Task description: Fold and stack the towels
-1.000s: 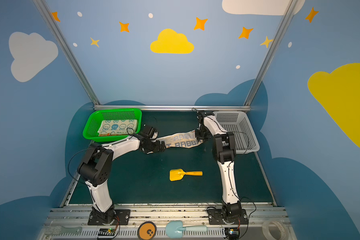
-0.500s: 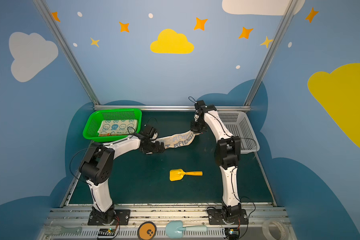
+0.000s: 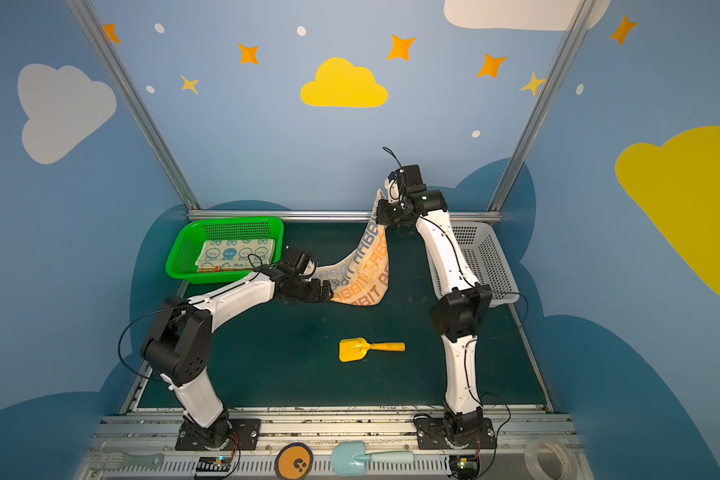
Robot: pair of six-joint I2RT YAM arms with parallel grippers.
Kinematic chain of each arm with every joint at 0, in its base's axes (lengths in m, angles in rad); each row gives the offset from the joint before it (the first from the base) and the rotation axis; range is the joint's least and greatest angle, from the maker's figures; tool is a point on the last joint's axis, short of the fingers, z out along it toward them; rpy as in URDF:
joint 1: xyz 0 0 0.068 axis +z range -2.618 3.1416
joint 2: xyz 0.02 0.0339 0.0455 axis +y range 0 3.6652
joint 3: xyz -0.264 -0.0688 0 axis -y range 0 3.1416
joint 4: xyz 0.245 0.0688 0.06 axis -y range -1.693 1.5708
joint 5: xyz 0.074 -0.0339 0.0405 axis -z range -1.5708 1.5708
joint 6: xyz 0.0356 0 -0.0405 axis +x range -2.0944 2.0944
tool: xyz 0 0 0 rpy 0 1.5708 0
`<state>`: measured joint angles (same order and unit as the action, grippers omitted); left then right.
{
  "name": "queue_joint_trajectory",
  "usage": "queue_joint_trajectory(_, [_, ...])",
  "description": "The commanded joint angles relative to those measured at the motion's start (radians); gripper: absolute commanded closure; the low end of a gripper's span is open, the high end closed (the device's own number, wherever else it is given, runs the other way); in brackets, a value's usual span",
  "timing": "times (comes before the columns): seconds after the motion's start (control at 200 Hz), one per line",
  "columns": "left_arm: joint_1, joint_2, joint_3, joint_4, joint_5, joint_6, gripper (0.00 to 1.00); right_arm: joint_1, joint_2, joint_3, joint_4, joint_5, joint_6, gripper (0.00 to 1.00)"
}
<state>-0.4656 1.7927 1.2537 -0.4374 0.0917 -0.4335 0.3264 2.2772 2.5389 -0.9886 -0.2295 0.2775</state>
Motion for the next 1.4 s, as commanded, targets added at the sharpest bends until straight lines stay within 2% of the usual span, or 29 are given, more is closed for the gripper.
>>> queue_joint_trajectory(0.0, [0.003, 0.030, 0.017, -0.017, 0.014, 0.000, 0.01, -0.020, 0.179, 0.141, -0.030, 0.007, 0.022, 1.00])
queue_joint_trajectory(0.08, [0.002, 0.039, 0.028, -0.024, 0.019, 0.001, 0.01, -0.042, 0.283, 0.234, -0.037, 0.029, 0.045, 1.00])
queue_joint_trajectory(0.235, [0.006, 0.031, 0.032, -0.039, -0.001, 0.013, 0.01, -0.076, 0.300, 0.137, 0.033, 0.076, 0.061, 1.00])
queue_joint_trajectory(0.26, [0.010, 0.031, 0.033, -0.040, 0.000, 0.013, 0.01, -0.080, 0.300, 0.134, 0.032, 0.074, 0.059, 0.93])
queue_joint_trajectory(0.37, [0.016, 0.048, 0.045, -0.036, 0.012, 0.015, 0.01, -0.090, 0.273, 0.131, 0.005, 0.055, 0.038, 0.50])
queue_joint_trajectory(0.511, [0.021, 0.085, 0.075, -0.052, 0.007, 0.018, 0.01, -0.086, 0.138, 0.002, -0.002, 0.032, 0.000, 0.20])
queue_joint_trajectory(0.561, [0.030, 0.090, 0.087, -0.061, 0.009, 0.019, 0.01, -0.078, 0.071, -0.083, 0.006, 0.009, -0.018, 0.15])
queue_joint_trajectory(0.646, [0.040, 0.066, 0.088, -0.062, 0.003, 0.019, 0.01, -0.049, -0.034, -0.244, 0.004, -0.038, -0.051, 0.14])
queue_joint_trajectory(0.766, [0.071, 0.012, 0.058, -0.047, 0.012, 0.003, 0.01, 0.017, -0.157, -0.482, 0.017, -0.010, -0.065, 0.14])
queue_joint_trajectory(0.921, [0.111, -0.039, 0.002, -0.007, 0.049, -0.024, 0.01, 0.093, -0.238, -0.684, 0.056, -0.026, -0.084, 0.20])
queue_joint_trajectory(1.056, [0.134, -0.077, -0.052, 0.038, 0.061, -0.064, 0.01, 0.171, -0.239, -0.745, 0.054, 0.019, -0.125, 0.28])
queue_joint_trajectory(1.236, [0.178, -0.134, -0.122, 0.098, 0.091, -0.109, 0.01, 0.253, -0.137, -0.685, -0.045, 0.088, -0.157, 0.39])
queue_joint_trajectory(1.397, [0.193, -0.167, -0.147, 0.103, 0.095, -0.117, 0.01, 0.313, -0.080, -0.688, -0.024, 0.178, -0.189, 0.40])
